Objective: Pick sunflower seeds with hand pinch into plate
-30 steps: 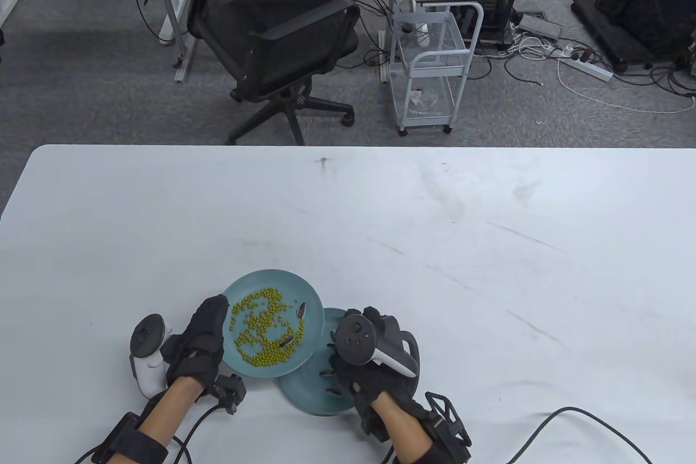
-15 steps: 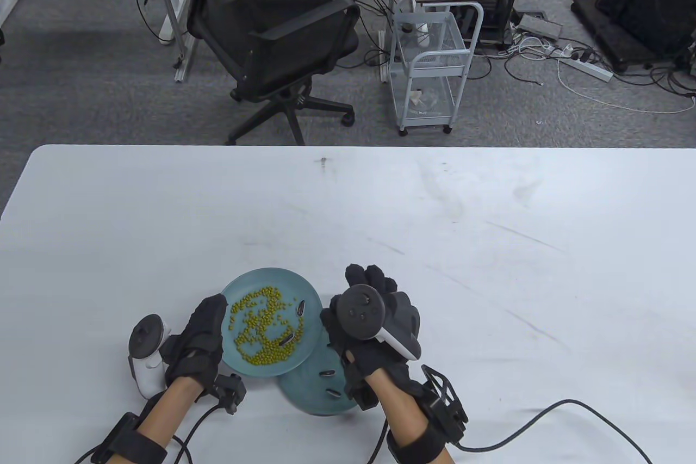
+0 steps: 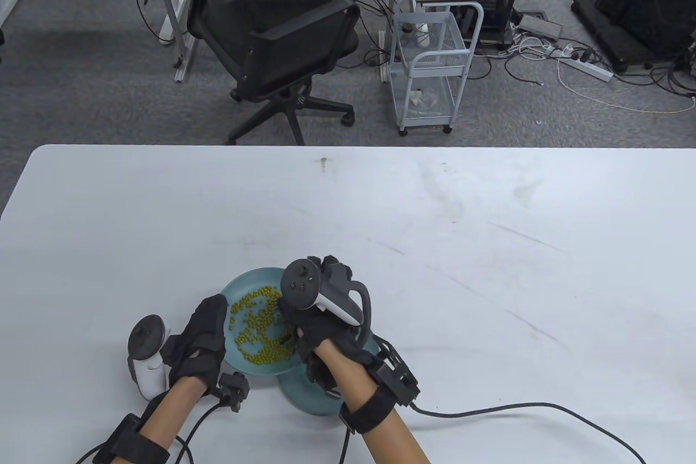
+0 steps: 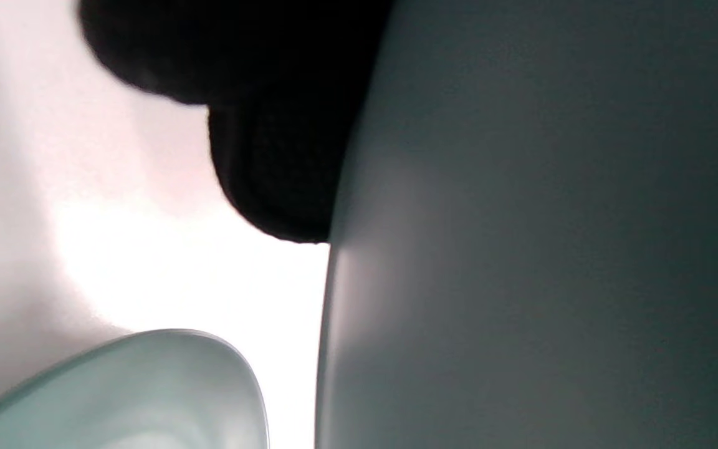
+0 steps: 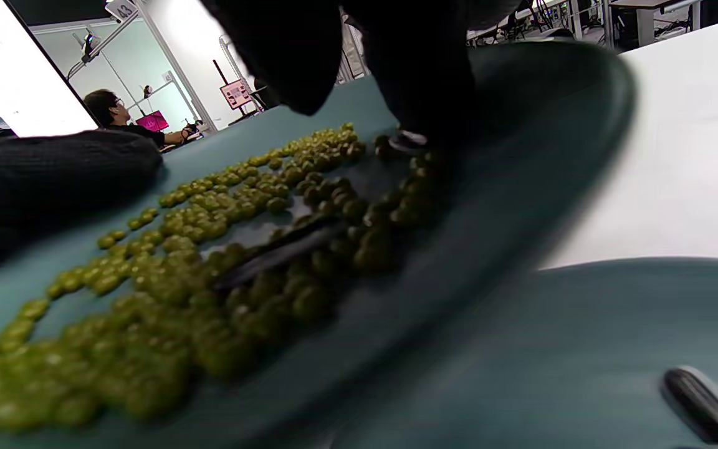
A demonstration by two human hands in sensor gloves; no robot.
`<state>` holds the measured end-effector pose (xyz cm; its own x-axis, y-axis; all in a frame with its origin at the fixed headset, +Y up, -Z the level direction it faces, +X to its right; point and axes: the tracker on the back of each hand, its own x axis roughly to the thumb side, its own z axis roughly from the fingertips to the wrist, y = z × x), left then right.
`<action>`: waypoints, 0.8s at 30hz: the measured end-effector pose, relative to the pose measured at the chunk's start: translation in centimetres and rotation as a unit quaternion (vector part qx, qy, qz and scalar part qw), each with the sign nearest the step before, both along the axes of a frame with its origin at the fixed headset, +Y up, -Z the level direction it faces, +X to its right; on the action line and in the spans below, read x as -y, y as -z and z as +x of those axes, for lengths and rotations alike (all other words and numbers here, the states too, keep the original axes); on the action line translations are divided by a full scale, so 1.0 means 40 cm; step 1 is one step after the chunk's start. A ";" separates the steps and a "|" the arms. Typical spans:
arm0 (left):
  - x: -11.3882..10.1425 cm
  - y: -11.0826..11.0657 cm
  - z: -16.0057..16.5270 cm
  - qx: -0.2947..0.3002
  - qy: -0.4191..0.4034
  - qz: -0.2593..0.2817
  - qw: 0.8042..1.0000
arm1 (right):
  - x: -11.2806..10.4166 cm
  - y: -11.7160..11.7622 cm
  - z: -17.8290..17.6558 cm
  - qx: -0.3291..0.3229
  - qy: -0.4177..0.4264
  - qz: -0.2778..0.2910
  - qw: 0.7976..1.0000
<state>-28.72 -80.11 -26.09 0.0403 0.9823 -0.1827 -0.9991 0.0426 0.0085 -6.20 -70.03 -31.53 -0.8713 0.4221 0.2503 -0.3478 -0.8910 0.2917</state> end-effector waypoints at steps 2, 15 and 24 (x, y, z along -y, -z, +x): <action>0.002 0.000 -0.001 -0.002 0.000 -0.001 1.000 | 0.003 0.004 -0.009 -0.002 -0.015 0.009 1.000; 0.014 -0.002 0.014 0.005 0.000 -0.007 1.000 | 0.009 0.006 -0.002 -0.025 -0.063 0.001 0.998; 0.010 0.001 0.013 0.012 0.004 -0.001 1.000 | 0.006 -0.005 -0.008 -0.021 -0.090 0.015 0.996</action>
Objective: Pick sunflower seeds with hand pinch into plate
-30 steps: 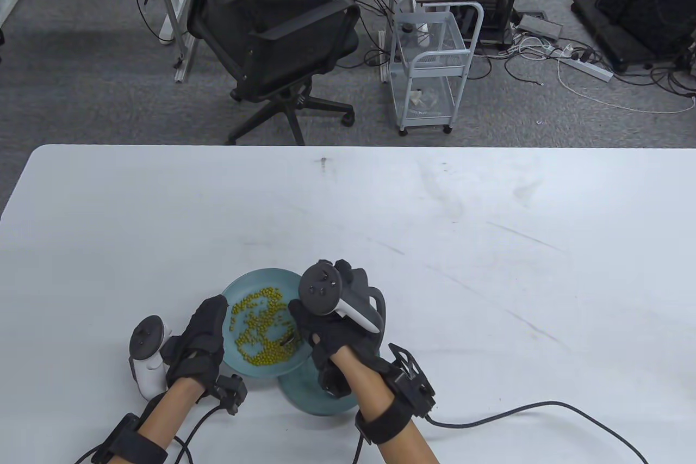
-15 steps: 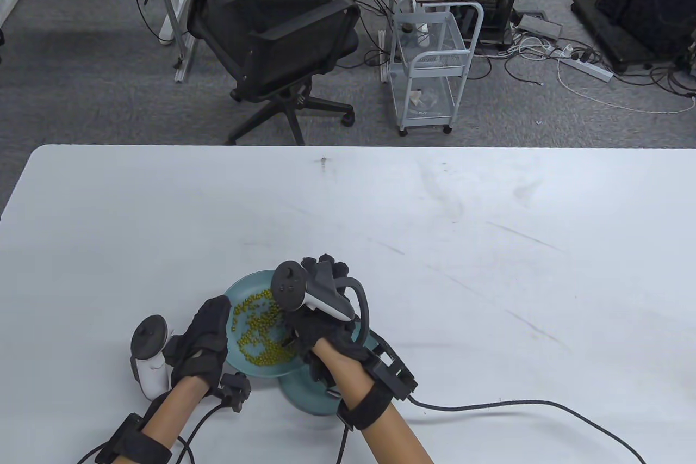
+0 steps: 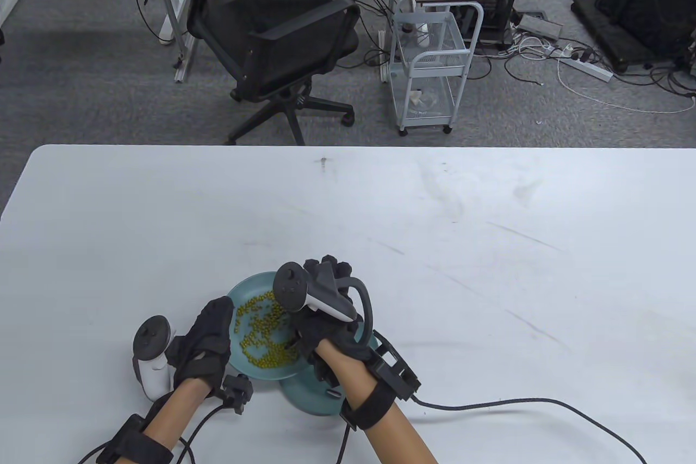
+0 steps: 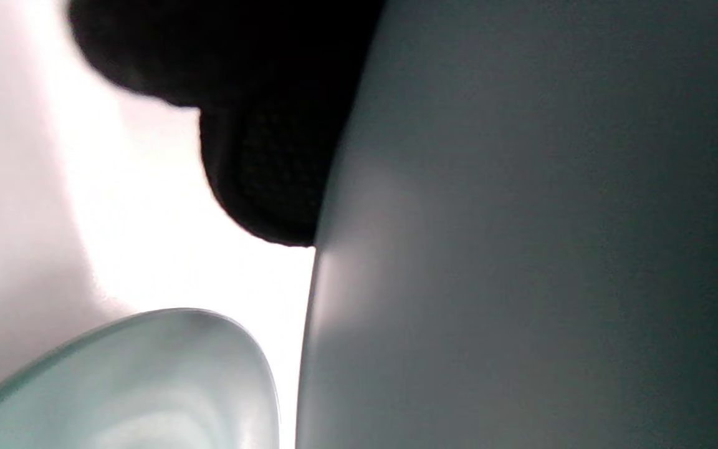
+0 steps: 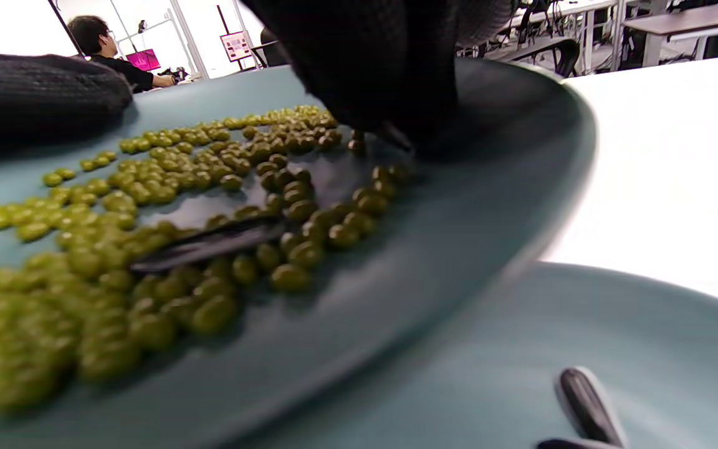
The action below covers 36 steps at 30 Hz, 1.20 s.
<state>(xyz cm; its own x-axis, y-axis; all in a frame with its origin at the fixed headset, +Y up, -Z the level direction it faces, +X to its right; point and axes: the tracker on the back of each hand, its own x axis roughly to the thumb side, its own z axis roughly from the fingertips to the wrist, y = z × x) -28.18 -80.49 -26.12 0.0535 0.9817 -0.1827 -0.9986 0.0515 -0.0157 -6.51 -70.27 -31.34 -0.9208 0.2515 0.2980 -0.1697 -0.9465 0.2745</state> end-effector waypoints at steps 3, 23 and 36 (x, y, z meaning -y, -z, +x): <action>0.001 -0.001 0.002 0.003 -0.006 0.000 1.000 | 0.001 -0.004 -0.005 0.002 -0.023 0.021 1.000; 0.007 -0.002 -0.007 -0.002 -0.013 0.001 1.000 | -0.008 -0.001 0.022 -0.006 0.028 0.020 0.999; 0.006 -0.006 -0.025 -0.024 -0.039 -0.003 0.999 | -0.113 -0.058 0.108 0.017 0.104 0.061 0.993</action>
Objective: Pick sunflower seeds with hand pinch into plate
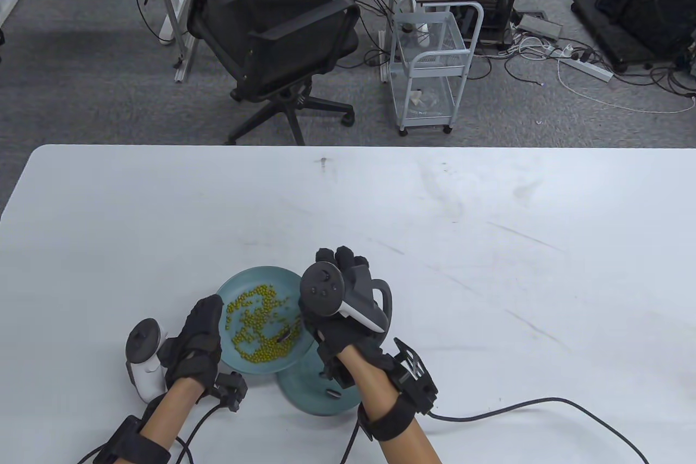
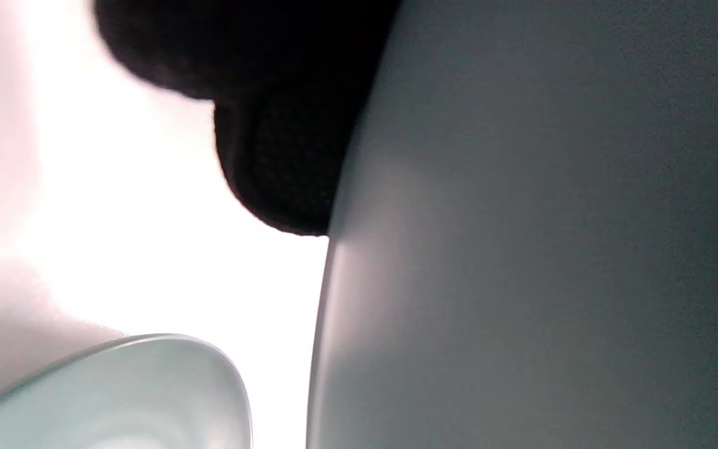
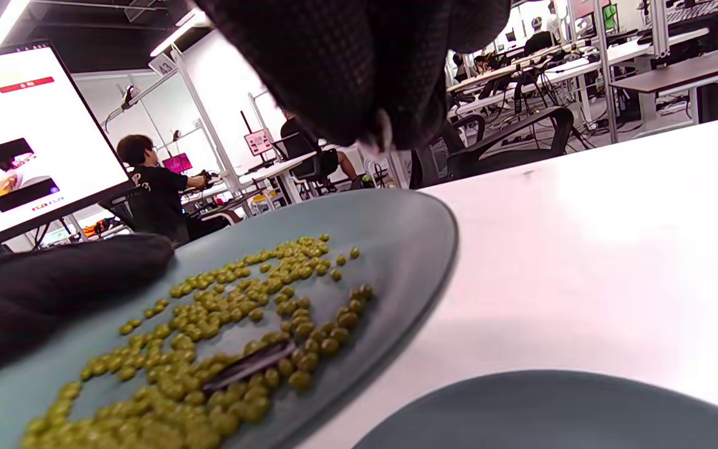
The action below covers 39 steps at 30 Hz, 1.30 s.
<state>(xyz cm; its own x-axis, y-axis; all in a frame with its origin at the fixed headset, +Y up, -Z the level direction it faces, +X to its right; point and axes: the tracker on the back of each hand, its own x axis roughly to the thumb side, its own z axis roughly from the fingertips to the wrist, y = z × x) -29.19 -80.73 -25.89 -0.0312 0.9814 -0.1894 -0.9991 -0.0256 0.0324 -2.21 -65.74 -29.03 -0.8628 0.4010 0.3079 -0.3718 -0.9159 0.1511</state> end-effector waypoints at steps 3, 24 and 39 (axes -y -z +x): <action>-0.001 0.001 -0.006 -0.003 -0.005 -0.001 1.000 | -0.006 -0.027 0.023 0.004 -0.013 0.007 1.000; 0.004 0.008 -0.014 -0.001 -0.010 -0.005 1.000 | 0.263 -0.069 0.079 -0.026 0.017 -0.070 0.997; 0.007 0.012 -0.011 0.006 -0.001 -0.004 1.000 | 0.281 -0.071 0.069 -0.028 0.002 -0.064 0.998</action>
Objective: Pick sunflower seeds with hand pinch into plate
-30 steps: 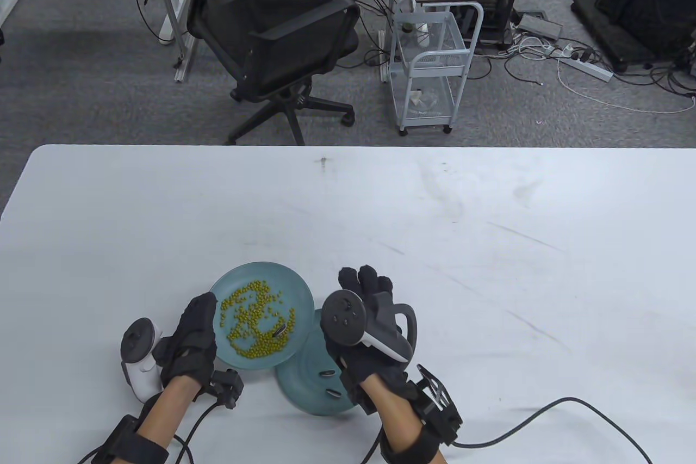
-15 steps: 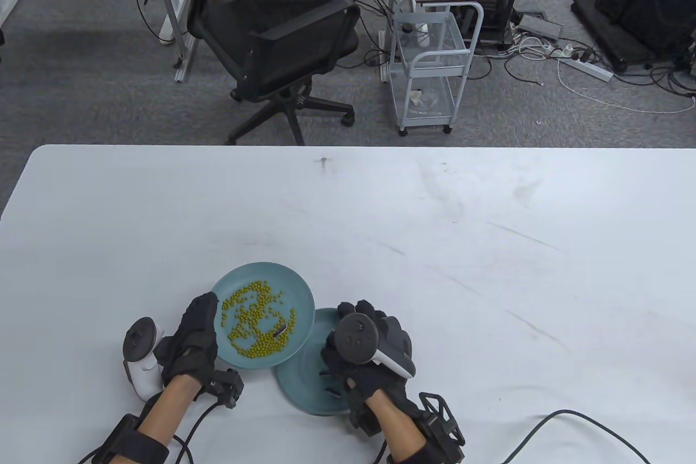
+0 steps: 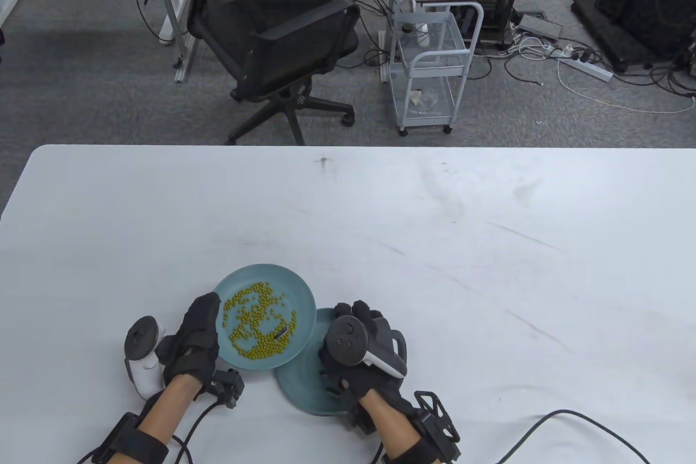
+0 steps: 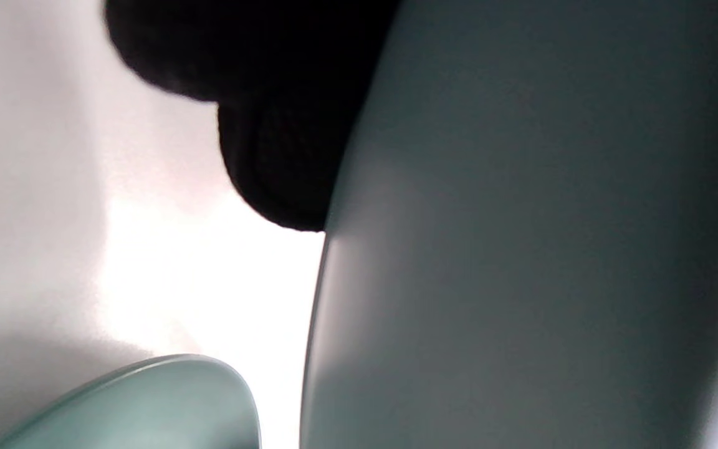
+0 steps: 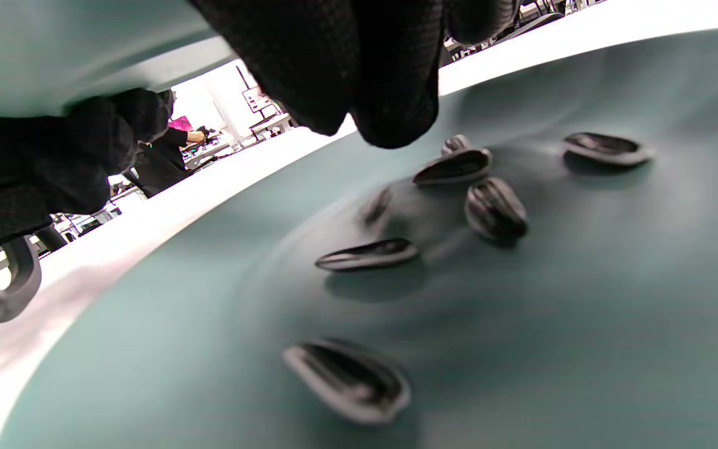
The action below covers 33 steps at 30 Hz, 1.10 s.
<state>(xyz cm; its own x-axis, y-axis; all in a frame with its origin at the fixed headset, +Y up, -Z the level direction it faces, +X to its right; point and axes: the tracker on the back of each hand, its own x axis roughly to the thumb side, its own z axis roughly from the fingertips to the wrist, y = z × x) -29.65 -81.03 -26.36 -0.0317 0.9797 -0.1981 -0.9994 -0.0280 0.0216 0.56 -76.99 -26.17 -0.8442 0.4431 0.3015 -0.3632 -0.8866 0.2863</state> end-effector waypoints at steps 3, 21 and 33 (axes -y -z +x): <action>0.001 0.001 0.001 0.002 0.001 0.001 1.000 | 0.002 -0.001 0.004 0.001 0.002 -0.007 1.000; 0.003 0.000 0.005 0.008 0.002 0.005 1.000 | -0.007 0.003 0.029 0.023 0.029 -0.008 0.999; -0.022 -0.014 0.034 0.040 -0.007 0.020 0.999 | -0.132 0.027 0.083 0.061 0.037 0.010 0.997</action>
<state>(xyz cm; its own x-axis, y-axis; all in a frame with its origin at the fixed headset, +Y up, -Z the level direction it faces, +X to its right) -28.29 -80.15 -25.82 -0.0316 0.9865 -0.1609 -0.9973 -0.0418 -0.0599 3.87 -71.69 -27.23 -0.8405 0.5000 0.2086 -0.4581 -0.8615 0.2191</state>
